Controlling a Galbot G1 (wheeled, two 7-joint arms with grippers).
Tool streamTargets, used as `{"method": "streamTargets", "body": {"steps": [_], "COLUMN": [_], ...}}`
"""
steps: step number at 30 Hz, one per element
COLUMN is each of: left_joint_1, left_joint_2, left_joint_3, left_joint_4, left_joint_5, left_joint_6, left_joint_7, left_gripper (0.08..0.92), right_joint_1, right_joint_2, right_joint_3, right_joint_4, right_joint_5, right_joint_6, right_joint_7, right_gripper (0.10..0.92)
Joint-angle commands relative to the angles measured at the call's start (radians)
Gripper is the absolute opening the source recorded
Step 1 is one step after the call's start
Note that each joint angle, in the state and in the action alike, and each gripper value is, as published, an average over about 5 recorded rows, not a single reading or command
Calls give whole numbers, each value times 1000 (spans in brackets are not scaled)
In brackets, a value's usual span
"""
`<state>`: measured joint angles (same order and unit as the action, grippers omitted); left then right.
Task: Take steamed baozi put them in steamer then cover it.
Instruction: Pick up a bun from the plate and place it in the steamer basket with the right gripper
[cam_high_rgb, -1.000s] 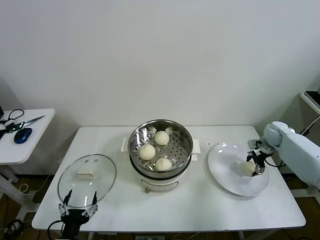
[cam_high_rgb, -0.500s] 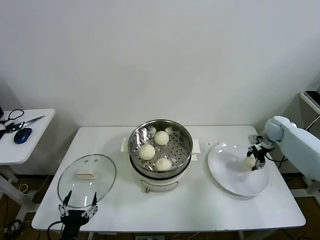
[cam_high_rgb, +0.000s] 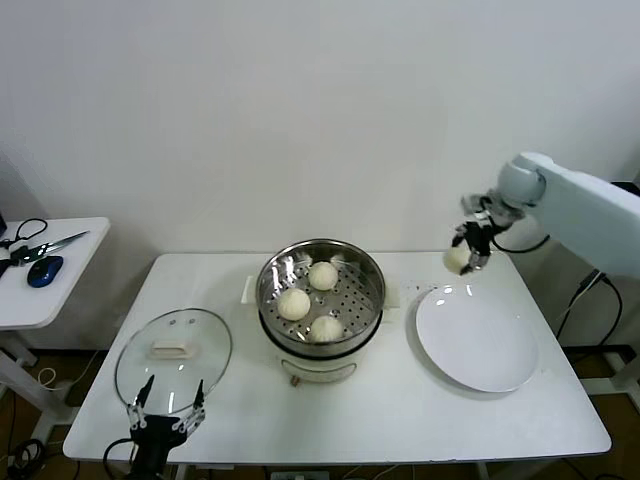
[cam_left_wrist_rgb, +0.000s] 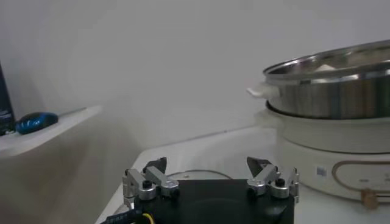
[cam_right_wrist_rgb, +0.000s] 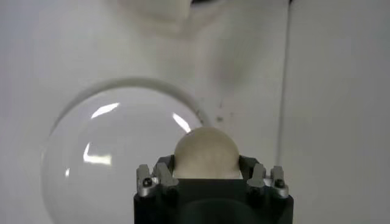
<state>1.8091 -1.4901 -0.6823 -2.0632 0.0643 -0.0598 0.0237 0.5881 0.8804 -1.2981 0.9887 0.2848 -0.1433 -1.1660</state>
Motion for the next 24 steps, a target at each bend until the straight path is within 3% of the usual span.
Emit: {"method": "streamTargets", "body": {"steps": [1,10,24], "left_joint_1": [0,6,-11], "left_joint_2": [16,36,44], "left_joint_3": [36,38,33], "left_joint_4": [-18,-21,5], "left_joint_5": [3,-11,-24], "left_joint_6": [0,-10,-11], "left_joint_7": [3,6,7], "left_gripper": [823,823,823], "right_joint_1": [349,343,180], "right_joint_2": [225,403,475], "right_joint_3": [-362,-448,-469], "right_joint_4": [97,132,122], "right_joint_5": [425,621,604], "right_joint_6": [-115,-168,-187], "right_joint_7": [68,143,205], "right_gripper": [687,687,687]}}
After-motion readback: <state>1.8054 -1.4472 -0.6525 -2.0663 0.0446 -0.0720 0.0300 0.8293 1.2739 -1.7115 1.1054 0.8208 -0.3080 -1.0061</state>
